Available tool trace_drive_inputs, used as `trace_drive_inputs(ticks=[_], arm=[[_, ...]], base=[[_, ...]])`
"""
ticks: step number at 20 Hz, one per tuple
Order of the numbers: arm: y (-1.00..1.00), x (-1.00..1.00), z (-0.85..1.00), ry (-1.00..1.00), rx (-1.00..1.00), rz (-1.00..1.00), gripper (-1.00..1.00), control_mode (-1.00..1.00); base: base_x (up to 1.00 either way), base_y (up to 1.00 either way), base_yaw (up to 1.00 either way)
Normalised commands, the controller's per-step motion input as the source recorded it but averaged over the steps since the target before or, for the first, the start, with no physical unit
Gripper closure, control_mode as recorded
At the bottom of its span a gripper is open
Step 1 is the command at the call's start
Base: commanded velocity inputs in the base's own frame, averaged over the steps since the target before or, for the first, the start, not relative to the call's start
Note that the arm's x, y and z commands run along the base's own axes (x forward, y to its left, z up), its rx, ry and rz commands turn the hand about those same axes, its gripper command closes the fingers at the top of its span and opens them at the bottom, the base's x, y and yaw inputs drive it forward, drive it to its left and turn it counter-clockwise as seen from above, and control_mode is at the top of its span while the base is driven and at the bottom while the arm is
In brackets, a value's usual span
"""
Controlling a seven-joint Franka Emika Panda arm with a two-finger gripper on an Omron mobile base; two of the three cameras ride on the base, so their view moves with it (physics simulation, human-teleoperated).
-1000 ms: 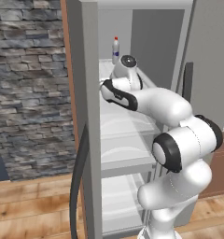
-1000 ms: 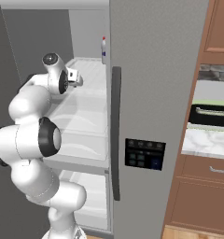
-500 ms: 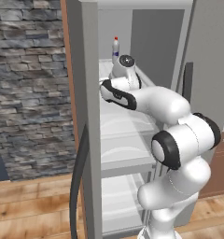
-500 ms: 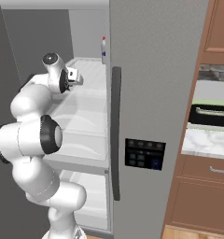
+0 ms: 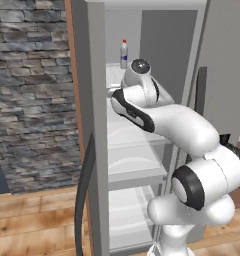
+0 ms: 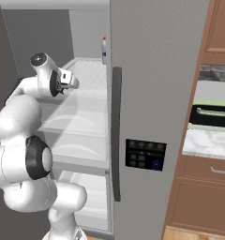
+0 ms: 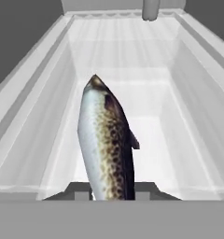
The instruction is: Take the fish out of the fridge, briefly rinse it in the sink, and place it on the tray next to the sink.
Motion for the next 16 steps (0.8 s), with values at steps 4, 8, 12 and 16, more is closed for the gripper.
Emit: trace_drive_inputs(ticks=[4,8,12,16], arm=[[-0.18,-1.0,0.46,-0.1,0.09,-0.26,1.0,-1.0],[-0.28,-1.0,0.59,-0.13,0.09,-0.27,1.0,-1.0],[-0.32,-1.0,0.27,0.0,0.11,-0.35,1.0,-1.0],[-0.23,-1.0,0.09,0.04,0.09,-0.31,1.0,-1.0]], base=[[0.0,0.0,0.0],[0.0,0.0,0.0],[0.0,0.0,0.0],[0.0,0.0,0.0]])
